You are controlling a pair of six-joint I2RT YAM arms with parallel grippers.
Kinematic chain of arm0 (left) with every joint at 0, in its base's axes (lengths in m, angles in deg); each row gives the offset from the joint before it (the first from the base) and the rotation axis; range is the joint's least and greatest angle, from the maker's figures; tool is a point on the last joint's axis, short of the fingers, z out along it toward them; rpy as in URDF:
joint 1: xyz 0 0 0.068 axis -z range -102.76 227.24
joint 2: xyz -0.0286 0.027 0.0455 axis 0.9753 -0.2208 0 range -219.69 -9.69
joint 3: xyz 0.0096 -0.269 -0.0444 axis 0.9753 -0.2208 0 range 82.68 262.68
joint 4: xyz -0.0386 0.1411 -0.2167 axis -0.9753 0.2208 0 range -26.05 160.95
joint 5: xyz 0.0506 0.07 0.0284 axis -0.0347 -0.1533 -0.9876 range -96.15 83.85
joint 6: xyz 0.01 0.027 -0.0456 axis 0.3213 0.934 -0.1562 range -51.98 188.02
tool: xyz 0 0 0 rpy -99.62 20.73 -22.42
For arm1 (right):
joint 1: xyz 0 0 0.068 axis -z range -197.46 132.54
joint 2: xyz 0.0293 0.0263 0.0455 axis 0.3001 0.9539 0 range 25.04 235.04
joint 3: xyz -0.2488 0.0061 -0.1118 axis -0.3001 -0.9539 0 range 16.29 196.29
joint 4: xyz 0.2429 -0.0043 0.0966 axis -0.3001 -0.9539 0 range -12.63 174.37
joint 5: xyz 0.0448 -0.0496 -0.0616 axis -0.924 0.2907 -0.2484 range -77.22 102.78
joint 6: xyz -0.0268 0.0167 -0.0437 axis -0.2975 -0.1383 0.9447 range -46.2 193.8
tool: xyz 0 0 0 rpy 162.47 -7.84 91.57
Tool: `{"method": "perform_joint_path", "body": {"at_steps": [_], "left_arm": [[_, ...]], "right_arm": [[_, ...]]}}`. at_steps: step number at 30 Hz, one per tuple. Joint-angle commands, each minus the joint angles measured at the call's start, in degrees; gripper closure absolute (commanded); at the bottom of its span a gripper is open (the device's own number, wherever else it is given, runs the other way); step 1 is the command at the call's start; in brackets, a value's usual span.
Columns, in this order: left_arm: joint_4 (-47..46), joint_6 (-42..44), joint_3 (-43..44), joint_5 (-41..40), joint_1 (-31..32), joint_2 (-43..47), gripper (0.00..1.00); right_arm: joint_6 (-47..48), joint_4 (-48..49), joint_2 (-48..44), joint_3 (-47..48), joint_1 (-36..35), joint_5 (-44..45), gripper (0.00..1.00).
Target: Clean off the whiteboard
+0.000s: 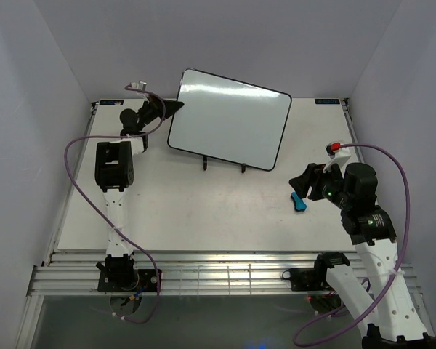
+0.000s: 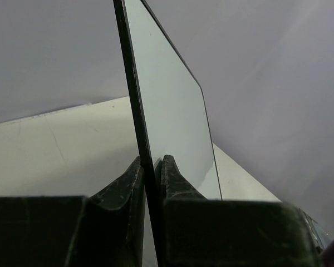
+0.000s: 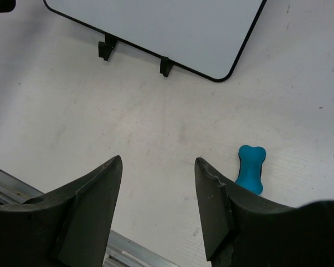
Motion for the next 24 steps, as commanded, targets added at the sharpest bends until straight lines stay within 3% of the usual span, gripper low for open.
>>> {"method": "perform_joint_path", "body": {"at_steps": [1, 12, 24], "left_arm": [[-23.05, 11.56, -1.82, 9.15, 0.43, 2.48, 1.0], [-24.45, 15.34, -3.84, 8.97, -2.47, 1.51, 1.0], [-24.98, 20.96, -16.66, 6.61, -3.62, 6.34, 1.0]], "right_arm": [[0.72, 2.29, -0.06, 1.97, 0.07, -0.6, 0.39], [0.81, 2.99, -0.06, 1.97, 0.07, -1.21, 0.4], [0.46, 3.17, -0.68, 1.97, -0.02, -1.3, 0.41]]}}
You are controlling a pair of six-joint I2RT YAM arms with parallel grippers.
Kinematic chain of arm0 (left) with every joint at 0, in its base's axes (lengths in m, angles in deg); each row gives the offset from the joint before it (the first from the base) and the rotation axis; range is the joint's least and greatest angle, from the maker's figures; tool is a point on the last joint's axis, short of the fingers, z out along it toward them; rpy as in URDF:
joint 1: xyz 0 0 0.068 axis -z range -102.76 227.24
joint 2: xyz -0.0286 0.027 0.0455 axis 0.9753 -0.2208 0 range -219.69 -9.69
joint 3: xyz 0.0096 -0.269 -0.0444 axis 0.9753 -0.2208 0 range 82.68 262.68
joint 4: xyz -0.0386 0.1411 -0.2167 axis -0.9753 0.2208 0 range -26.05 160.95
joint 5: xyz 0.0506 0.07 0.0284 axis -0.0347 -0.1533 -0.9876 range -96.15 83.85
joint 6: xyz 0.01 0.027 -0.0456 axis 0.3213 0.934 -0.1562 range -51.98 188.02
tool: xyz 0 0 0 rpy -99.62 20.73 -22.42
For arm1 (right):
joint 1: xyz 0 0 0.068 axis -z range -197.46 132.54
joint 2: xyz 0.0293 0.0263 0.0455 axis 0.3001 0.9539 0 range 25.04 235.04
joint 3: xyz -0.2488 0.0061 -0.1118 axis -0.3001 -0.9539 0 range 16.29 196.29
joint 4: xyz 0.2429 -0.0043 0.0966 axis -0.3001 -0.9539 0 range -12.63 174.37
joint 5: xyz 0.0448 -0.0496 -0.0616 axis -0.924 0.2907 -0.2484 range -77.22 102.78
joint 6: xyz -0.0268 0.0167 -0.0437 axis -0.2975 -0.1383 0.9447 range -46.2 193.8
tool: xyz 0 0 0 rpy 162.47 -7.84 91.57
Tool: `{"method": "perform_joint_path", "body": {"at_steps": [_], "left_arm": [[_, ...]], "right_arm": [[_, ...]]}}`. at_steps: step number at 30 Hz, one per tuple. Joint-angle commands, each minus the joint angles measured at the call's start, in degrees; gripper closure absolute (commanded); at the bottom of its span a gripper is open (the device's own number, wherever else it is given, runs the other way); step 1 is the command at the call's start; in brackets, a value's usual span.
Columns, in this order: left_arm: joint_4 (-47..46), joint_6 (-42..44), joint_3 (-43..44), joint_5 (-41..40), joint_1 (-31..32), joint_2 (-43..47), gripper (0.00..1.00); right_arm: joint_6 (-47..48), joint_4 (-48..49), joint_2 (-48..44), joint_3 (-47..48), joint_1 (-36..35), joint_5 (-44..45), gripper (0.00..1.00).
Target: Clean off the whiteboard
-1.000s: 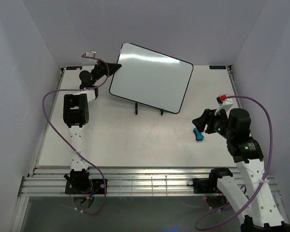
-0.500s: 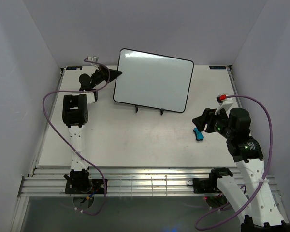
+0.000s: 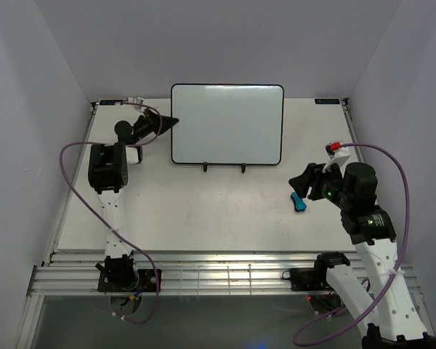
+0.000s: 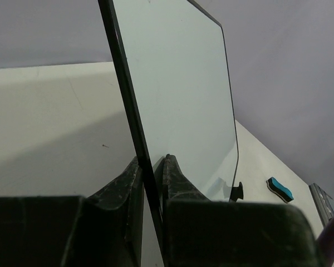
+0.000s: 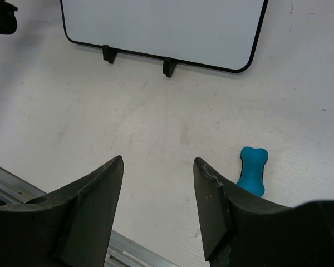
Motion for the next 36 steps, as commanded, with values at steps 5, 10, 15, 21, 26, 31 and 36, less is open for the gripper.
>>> {"method": "perform_joint_path", "body": {"at_steps": [5, 10, 15, 21, 26, 31, 36], "left_arm": [[-22.6, 12.86, -3.16, 1.18, -0.73, 4.01, 0.92], [-22.51, 12.59, -3.94, -0.3, -0.73, 5.06, 0.55], [-22.42, 13.64, -6.76, -2.77, -0.82, 7.17, 0.43], [-22.42, 14.0, -8.87, -4.27, -0.82, 8.23, 0.04], [-22.16, 15.75, -14.21, -11.62, -1.69, 13.23, 0.02], [-17.96, 16.11, -24.68, -28.41, -3.1, 22.19, 0.02], [10.37, 17.24, -30.86, -44.51, -3.19, 42.79, 0.02]], "right_arm": [[0.28, 2.75, -1.16, 1.79, -0.02, -0.84, 0.41], [0.19, 3.28, -1.25, 1.44, 0.07, -1.2, 0.41], [0.02, 3.54, -1.68, 1.09, 0.07, -0.76, 0.41], [0.19, 3.55, -1.95, 0.74, -0.02, -0.49, 0.41], [0.37, 3.72, -1.34, 0.3, 0.07, -0.05, 0.39], [0.2, 2.76, 1.29, 0.03, -0.02, 4.33, 0.1], [0.37, -0.05, 4.46, 4.07, -0.02, 9.86, 0.1]]}}
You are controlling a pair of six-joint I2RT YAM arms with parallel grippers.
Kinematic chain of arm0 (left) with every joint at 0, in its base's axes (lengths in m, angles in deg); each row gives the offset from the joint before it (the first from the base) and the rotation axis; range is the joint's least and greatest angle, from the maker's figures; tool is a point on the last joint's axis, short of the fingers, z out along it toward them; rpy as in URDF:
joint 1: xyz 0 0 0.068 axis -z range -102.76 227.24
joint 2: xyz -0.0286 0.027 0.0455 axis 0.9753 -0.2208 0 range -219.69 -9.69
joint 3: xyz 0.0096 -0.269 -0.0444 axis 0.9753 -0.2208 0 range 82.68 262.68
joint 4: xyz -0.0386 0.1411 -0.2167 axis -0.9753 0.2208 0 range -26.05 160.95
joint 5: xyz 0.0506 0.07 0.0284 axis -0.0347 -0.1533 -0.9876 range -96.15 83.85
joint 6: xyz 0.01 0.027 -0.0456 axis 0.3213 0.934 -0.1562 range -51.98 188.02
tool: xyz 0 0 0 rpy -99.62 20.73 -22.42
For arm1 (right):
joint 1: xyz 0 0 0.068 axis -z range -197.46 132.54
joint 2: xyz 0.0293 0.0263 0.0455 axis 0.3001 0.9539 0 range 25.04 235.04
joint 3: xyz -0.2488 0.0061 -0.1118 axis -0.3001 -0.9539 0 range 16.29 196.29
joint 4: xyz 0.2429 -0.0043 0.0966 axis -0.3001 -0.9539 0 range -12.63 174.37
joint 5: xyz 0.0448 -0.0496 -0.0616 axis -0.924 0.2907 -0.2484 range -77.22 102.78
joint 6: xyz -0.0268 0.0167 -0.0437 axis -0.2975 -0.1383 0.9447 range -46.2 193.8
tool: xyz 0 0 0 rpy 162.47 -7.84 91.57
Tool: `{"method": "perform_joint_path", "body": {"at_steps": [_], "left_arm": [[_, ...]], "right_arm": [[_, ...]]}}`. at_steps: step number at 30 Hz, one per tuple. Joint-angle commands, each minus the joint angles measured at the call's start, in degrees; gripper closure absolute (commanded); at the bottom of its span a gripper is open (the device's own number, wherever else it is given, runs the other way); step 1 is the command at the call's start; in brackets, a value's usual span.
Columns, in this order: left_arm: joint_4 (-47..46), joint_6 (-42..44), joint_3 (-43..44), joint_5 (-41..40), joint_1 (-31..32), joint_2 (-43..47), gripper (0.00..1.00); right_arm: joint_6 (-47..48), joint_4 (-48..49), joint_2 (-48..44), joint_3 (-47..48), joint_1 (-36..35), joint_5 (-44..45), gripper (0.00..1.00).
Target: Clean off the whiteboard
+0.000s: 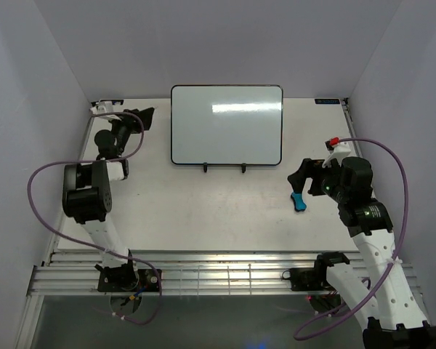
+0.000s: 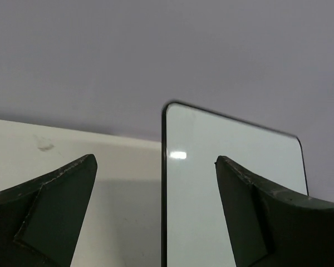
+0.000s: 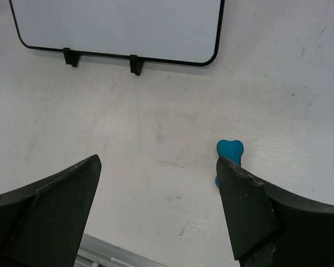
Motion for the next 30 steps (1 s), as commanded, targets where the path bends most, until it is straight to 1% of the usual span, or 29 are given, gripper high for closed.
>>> {"method": "perform_joint_path", "body": {"at_steps": [1, 3, 4, 5, 6, 7, 8, 9, 10, 11, 12, 13, 14, 16, 17, 18, 19, 20, 21, 23, 26, 29, 30], "left_arm": [[26.77, 3.99, 1.82, -18.88, 0.21, 17.05, 0.02], [46.02, 7.69, 6.03, -26.71, 2.58, 24.33, 0.02], [62.65, 7.97, 10.49, -37.81, 3.81, 26.21, 0.02], [69.34, 6.49, 12.28, -41.14, 4.87, 27.88, 0.02], [80.11, 5.26, 13.42, -41.69, 5.05, 31.81, 0.02], [83.7, 4.11, 13.87, -40.74, 5.31, 34.2, 0.02], [86.43, 3.06, 13.09, -40.47, 5.49, 36.92, 0.02], [89.42, 2.61, 11.61, -39.6, 5.58, 43.47, 0.02], [89.97, 2.87, 9.76, -38.29, 5.49, 47.28, 0.02], [90.32, 4.44, 5.57, -36.36, 5.49, 51.23, 0.02], [91.02, 5.67, 3.7, -36.08, 5.58, 55.19, 0.02], [91.73, 7.25, 2.29, -35.55, 5.49, 62.28, 0.02], [92.52, 11.62, 0.88, -34.68, 5.49, 65.04, 0.02], [96.81, 16.12, 1.39, -33.97, 5.58, 68.75, 0.02], [98.83, 18.41, 3.66, -33.88, 5.49, 70.16, 0.02], [103.55, 22.43, 4.99, -33.44, 5.58, 70.69, 0.02], [105.69, 23.17, 6.13, -34.22, 9.06, 71.31, 0.02], [106.49, 22.83, 6.4, -35.19, 10.4, 74.36, 0.02], [106.93, 24.04, 5.88, -31.89, 10.76, 76.3, 0.02], [107.64, 24.14, 5.61, -30.54, 11.2, 80.52, 0.02], [110.97, 24.32, 6.32, -30.1, 13.66, 81.94, 0.02], [112.21, 24.06, 3.43, -30.89, 14.98, 85.19, 0.02], [111.52, 23.1, 2.02, -31.76, 15.25, 87.72, 0.02]], "right_arm": [[0.63, -1.58, 1.69, 4.38, -0.02, 5.72, 0.1], [0.9, -2.38, 1.78, 6.05, -0.02, 9.41, 0.1], [0.9, -2.82, 1.87, 6.58, 0.07, 10.99, 0.1], [0.64, -3.61, 1.96, 7.02, -0.02, 16.05, 0.1], [0.81, -3.79, 2.13, 7.29, -0.02, 17.93, 0.1], [0.9, -3.7, 2.39, 7.29, -0.02, 19.95, 0.1], [0.99, -3.88, 2.48, 7.38, -0.02, 22.84, 0.1], [1.16, -4.4, 2.66, 8.42, -0.02, 23.83, 0.1], [1.25, -5.19, 2.92, 9.13, 0.07, 24.62, 0.1], [1.34, -6.59, 2.84, 9.74, -0.02, 24.8, 0.1], [1.86, -7.21, 2.49, 10.27, -0.02, 24.11, 0.1], [2.3, -7.65, 1.79, 11.15, -0.02, 23.14, 0.1], [2.65, -8.62, 1.26, 11.59, -0.02, 20.96, 0.1], [3.8, -9.67, -0.49, 12.38, -0.02, 19.1, 0.1], [3.97, -10.2, -1.11, 12.47, -0.02, 18.31, 0.1], [4.24, -10.73, -2.43, 12.47, -0.02, 18.21, 0.1], [4.59, -10.91, -2.96, 12.3, -0.02, 17.86, 0.1], [4.85, -11.17, -3.57, 11.95, -0.02, 17.69, 0.1], [5.29, -11.35, -4.1, 11.86, -0.02, 17.68, 0.1], [6.17, -11.7, -4.99, 11.51, -0.02, 17.42, 0.1], [6.78, -12.14, -5.08, 11.6, -0.02, 16.02, 0.1], [7.22, -12.4, -4.9, 11.25, -0.02, 16.01, 0.1], [7.31, -12.32, -4.99, 10.72, -0.02, 16.27, 0.1]]}}
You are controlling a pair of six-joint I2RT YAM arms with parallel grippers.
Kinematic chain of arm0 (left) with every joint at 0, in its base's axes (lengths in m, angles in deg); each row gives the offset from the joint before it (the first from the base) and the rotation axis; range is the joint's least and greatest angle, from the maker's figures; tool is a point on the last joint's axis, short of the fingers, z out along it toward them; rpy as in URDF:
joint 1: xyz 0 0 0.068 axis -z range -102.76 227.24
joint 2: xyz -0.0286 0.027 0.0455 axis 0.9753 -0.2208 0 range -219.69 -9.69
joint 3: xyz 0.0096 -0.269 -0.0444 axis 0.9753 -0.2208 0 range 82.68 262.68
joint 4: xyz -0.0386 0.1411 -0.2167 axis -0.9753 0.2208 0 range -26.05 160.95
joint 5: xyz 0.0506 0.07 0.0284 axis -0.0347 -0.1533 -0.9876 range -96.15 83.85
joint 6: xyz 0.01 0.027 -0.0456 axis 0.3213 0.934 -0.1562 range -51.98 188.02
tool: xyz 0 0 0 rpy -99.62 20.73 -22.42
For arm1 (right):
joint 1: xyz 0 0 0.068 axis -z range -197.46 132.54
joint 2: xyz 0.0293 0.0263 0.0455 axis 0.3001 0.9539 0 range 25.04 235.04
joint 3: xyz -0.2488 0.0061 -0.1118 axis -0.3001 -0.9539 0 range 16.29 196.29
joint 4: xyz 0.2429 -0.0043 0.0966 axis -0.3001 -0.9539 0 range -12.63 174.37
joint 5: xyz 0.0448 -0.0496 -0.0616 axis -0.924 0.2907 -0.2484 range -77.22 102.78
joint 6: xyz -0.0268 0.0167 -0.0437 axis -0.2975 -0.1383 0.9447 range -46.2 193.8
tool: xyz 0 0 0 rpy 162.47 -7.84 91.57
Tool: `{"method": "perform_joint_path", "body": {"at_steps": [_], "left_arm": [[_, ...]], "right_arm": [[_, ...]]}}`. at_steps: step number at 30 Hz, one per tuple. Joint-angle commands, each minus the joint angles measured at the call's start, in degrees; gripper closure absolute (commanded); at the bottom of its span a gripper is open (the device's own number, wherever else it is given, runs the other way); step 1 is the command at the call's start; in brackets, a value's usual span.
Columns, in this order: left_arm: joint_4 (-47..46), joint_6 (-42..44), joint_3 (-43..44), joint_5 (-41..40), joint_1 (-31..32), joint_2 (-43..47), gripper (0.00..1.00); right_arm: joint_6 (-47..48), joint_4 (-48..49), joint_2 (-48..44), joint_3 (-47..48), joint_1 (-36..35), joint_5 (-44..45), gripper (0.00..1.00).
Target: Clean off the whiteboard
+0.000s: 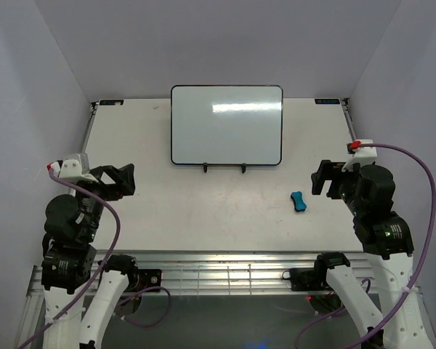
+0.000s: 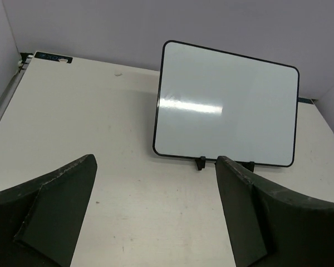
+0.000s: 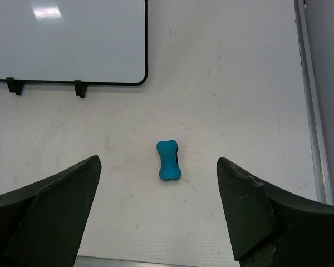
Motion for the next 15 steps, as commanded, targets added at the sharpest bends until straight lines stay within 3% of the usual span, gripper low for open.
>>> {"method": "perform_joint_path", "body": {"at_steps": [1, 4, 15], "left_arm": [[2.58, -1.69, -6.02, -2.01, 2.04, 4.18, 0.02], [0.9, -1.45, -10.08, -2.9, 2.49, 8.22, 0.02], [1.69, -1.1, -10.71, -4.14, 2.93, 9.2, 0.02]], "right_arm": [[1.78, -0.25, -0.22, 0.38, -0.02, -0.64, 0.1], [2.22, 0.28, -0.23, -1.03, -0.02, -1.25, 0.1], [2.23, 1.5, -1.01, -2.0, 0.07, -2.13, 0.1]]}}
